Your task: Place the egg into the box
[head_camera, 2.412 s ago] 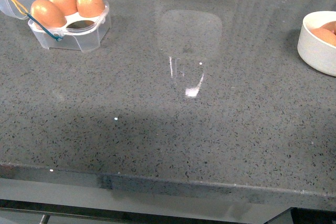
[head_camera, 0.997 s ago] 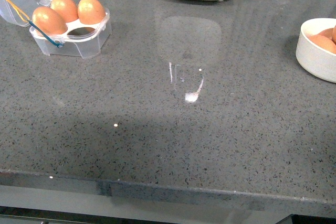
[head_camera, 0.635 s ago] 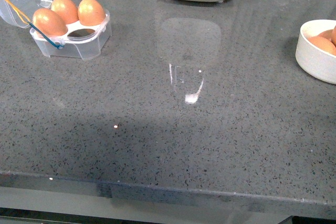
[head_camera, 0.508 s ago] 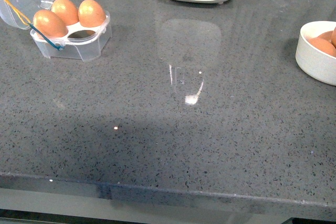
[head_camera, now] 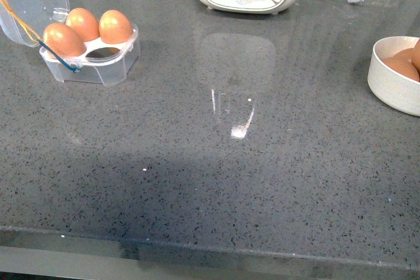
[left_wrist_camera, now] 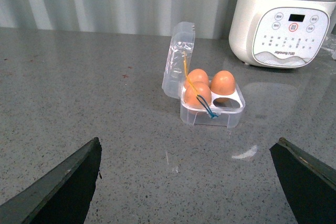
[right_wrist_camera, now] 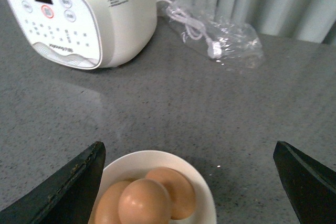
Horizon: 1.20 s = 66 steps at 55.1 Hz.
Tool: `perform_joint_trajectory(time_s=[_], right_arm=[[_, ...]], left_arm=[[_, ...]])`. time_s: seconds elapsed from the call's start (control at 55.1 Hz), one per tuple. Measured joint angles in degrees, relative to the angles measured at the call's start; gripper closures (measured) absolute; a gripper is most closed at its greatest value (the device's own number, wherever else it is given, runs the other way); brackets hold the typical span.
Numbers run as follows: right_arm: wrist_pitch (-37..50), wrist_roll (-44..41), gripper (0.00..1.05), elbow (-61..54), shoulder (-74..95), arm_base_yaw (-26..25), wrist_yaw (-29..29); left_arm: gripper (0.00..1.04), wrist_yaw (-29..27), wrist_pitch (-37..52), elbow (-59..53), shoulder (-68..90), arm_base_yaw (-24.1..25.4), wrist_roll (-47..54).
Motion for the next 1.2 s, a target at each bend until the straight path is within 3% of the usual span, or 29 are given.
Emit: perform_joint_trajectory(time_s=[0.272,1.197], right_arm=[[-5.20,-1.05,0.07,1.60,3.98,1.81,-1.66],[-6.56,-3.61,0.07,1.11,10.97,2.38,-0.50]], left_arm=[[0.07,0.00,0.00,0.00,0.00,-0.02,0.00],[0.07,0.00,0.00,0.00,0.00,-0.02,0.00]])
